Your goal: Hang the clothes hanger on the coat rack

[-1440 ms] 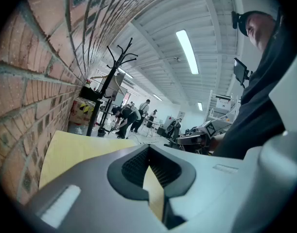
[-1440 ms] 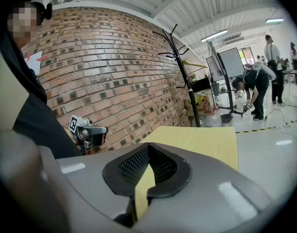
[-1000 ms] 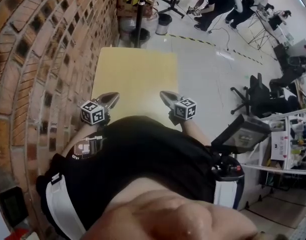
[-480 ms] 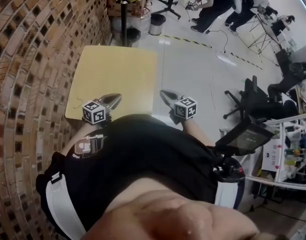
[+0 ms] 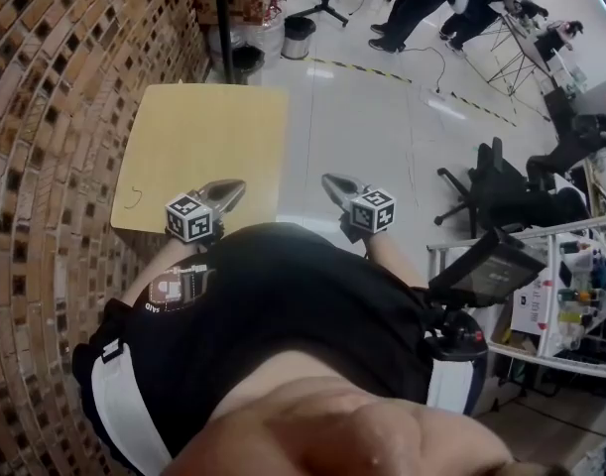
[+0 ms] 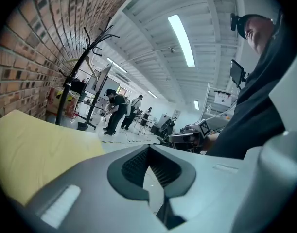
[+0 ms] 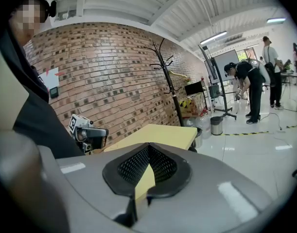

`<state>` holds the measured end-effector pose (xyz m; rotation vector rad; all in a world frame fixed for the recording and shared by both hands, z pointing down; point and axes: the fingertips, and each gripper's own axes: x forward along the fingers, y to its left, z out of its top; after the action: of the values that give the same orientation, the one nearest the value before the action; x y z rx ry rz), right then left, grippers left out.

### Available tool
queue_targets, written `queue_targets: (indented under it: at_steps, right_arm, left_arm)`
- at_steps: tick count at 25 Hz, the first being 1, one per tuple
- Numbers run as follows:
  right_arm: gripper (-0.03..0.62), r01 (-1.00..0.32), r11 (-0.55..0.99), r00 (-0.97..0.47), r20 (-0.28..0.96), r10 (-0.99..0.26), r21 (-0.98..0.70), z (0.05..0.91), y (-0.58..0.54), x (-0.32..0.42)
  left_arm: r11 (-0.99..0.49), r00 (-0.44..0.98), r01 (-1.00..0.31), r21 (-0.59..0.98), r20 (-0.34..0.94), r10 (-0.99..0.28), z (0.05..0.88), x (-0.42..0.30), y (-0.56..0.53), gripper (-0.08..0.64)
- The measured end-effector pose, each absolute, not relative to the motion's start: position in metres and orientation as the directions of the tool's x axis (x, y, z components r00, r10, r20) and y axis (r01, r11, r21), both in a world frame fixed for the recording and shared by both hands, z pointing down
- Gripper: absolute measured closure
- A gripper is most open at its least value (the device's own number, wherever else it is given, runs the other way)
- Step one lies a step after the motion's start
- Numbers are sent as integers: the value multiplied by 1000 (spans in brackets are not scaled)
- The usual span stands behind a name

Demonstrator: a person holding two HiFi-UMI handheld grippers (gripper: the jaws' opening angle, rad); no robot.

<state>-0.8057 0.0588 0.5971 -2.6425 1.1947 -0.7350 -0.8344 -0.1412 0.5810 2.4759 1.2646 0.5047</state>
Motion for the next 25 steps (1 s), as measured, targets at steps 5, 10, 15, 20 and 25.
queue_targets:
  at_steps: [5, 10, 15, 20, 25]
  right_arm:
    - [578, -602, -726, 615, 388, -687, -333, 590, 65, -810]
    - [578, -565, -757, 649, 389, -654, -329, 584, 69, -815]
    - [578, -537, -774, 666, 395, -633, -335, 587, 93, -816]
    - [578, -575, -751, 644, 387, -660, -325, 590, 119, -801]
    - [578, -612, -715, 613, 367, -699, -339, 592, 177, -773]
  left_arm:
    - [-522, 510, 726, 447, 159, 846, 585, -825, -148, 558]
    - [-499, 475, 750, 434, 172, 863, 587, -814, -156, 558]
    - [-506, 486, 741, 442, 167, 858, 586, -806, -147, 558]
    - [-541, 520, 718, 439, 180, 835, 589, -797, -125, 558]
    - [-587, 567, 686, 430, 189, 802, 588, -780, -66, 558]
